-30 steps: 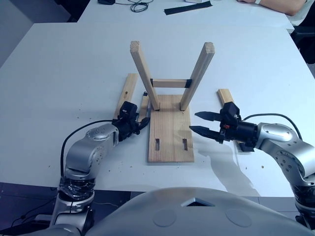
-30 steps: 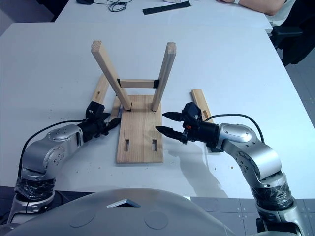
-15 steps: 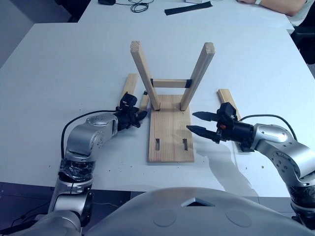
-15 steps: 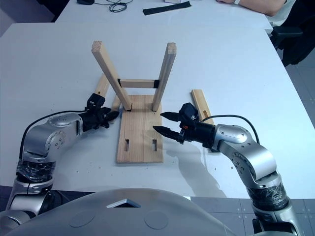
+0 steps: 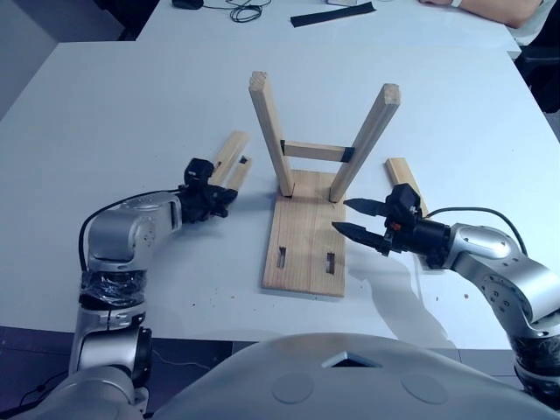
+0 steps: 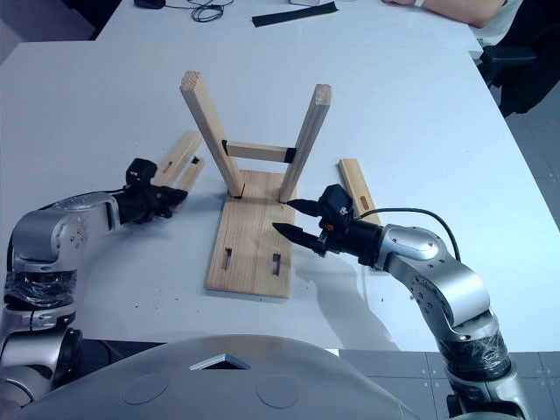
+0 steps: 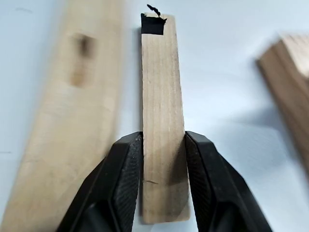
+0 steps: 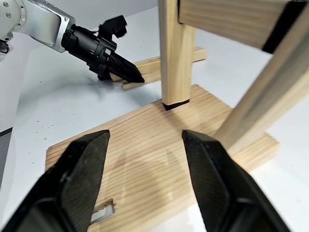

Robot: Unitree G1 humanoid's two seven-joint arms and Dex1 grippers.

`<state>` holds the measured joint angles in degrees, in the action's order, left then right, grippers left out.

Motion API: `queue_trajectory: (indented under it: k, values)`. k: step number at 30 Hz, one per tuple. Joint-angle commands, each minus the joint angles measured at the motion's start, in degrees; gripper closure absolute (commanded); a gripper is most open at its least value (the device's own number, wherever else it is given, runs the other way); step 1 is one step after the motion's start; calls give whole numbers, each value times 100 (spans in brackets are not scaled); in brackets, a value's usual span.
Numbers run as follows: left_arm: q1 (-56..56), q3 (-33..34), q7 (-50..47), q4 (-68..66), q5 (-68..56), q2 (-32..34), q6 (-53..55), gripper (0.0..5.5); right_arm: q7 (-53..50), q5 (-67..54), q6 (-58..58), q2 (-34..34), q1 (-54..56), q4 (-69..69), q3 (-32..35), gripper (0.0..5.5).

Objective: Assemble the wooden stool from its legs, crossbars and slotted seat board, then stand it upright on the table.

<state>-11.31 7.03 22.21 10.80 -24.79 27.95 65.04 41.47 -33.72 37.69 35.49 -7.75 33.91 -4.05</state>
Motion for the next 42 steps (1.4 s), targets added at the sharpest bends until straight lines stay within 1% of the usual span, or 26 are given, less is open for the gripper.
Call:
queue_trajectory:
  k: [1,5,7,8,10,13,14,16,17,18,20,24,27,31,34,37,42]
  values:
    - [-845,692,-114,157,-222,-175,-588,417,81,-118,-45,119,62,-92,338,273]
    - [-1241,1315,97,647,-913,-425,-1130,417,297,-336,-18,236,231,-265,724,273]
    - [-1311,1650,456,1015,-1661,-462,-1199,417,418,-594,17,301,350,-372,1049,273]
    - [-1346,1840,630,1167,-2152,-449,-1113,417,477,-760,56,323,430,-433,1227,273]
    - [-1355,2246,1000,1488,-3513,-293,-885,417,593,-1214,200,400,680,-550,1579,273]
    - [-1179,2731,1408,1785,-5866,160,-803,417,610,-2461,642,475,1305,-750,2141,273]
    - [-1162,2756,1416,1799,-6320,229,-837,417,610,-2878,766,502,1508,-851,2286,273]
    - [-1130,2600,1326,1782,-6879,276,-873,417,608,-3495,957,562,1883,-1044,2404,273]
    - [-1074,2395,1340,1840,-7053,274,-849,417,615,-3802,1075,591,2086,-1166,2410,254]
    - [-987,2141,1393,1930,-7138,248,-796,417,624,-4046,1191,617,2264,-1258,2395,248]
    - [-754,1609,1587,2077,-7051,193,-682,417,601,-4468,1431,659,2616,-1414,2305,210]
    - [-339,825,1987,2096,-6461,232,-706,417,484,-4833,1819,584,3327,-1653,1863,146]
    - [-261,460,2244,2057,-5947,253,-866,417,505,-5278,2072,586,3551,-1640,1761,146]
    - [-185,196,2469,2098,-5388,268,-1133,417,405,-5552,2265,570,3750,-1679,1622,146]
    - [-154,37,2586,2098,-5003,271,-1343,417,329,-5624,2326,525,3766,-1606,1526,146]
    - [-65,-203,2674,2193,-4335,304,-1676,417,248,-5650,2335,476,3754,-1583,1440,146]
    - [6,-356,2760,2259,-4079,274,-1914,417,117,-5609,2303,376,3712,-1516,1342,146]
